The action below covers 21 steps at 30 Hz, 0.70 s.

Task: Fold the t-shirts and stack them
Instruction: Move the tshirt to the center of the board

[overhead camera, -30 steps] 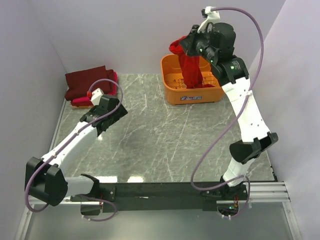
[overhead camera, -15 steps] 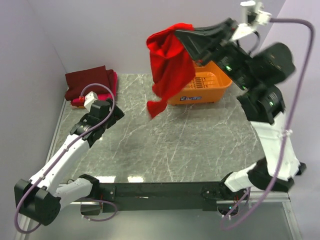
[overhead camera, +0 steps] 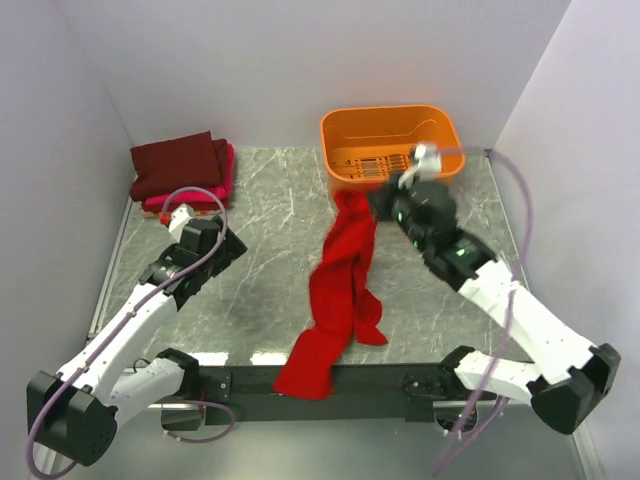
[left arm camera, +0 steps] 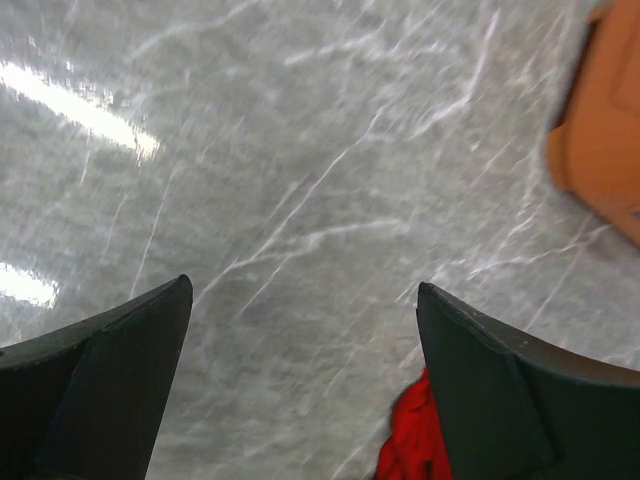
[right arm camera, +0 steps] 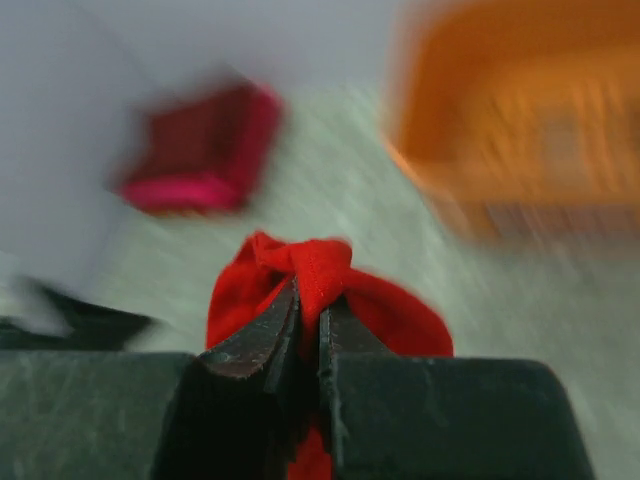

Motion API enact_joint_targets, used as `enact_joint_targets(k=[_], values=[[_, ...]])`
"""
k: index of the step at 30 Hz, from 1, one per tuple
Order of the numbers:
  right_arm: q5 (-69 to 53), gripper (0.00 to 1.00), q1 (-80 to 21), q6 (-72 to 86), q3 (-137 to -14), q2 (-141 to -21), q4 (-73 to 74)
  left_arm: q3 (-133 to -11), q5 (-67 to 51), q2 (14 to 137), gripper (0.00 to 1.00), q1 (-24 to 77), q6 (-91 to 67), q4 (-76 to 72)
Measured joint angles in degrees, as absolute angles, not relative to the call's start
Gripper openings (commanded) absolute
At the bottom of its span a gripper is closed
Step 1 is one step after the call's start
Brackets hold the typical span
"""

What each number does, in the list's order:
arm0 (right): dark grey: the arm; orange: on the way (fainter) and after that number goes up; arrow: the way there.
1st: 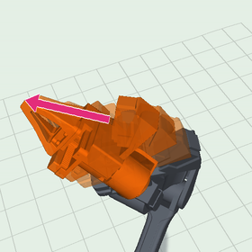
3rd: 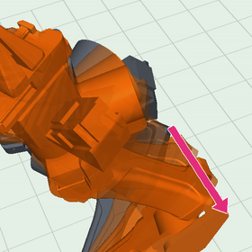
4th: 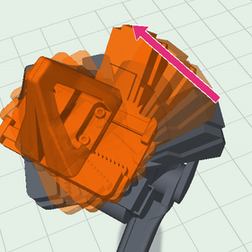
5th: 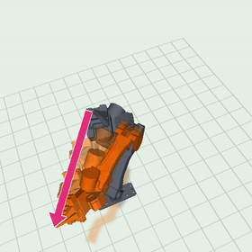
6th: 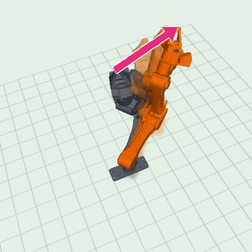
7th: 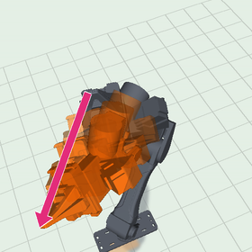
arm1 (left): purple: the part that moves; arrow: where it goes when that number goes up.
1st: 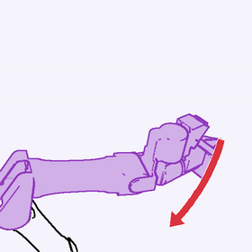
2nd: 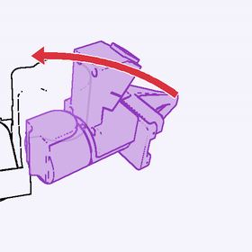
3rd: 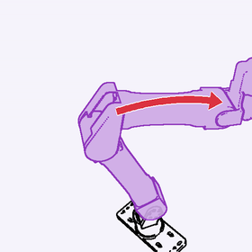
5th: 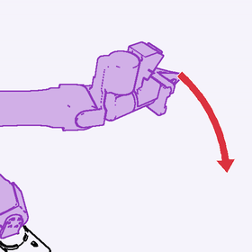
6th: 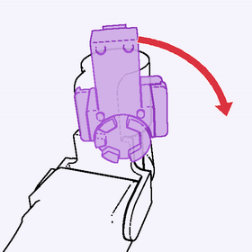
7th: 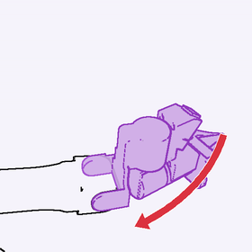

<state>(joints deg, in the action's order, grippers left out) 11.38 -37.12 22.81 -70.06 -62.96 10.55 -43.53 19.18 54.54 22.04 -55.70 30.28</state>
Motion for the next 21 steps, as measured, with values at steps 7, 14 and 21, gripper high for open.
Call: enact_joint_targets(k=[7, 14, 21], values=[[15.9, 0.03, -21.7, 34.1, -45.6, -63.7, 20.9, -37.9, 9.8, 57.9, 0.99, 22.2, -54.7, 27.7], [20.8, 0.11, -10.4, 38.0, -44.8, -72.0, 23.2, -35.8, 1.0, 60.7, 0.99, 29.7, -53.1, 27.3], [15.7, 0.16, 2.8, 40.9, -45.1, -79.7, 22.6, -33.5, -5.3, 60.9, 0.99, 42.7, -53.2, 28.4]])
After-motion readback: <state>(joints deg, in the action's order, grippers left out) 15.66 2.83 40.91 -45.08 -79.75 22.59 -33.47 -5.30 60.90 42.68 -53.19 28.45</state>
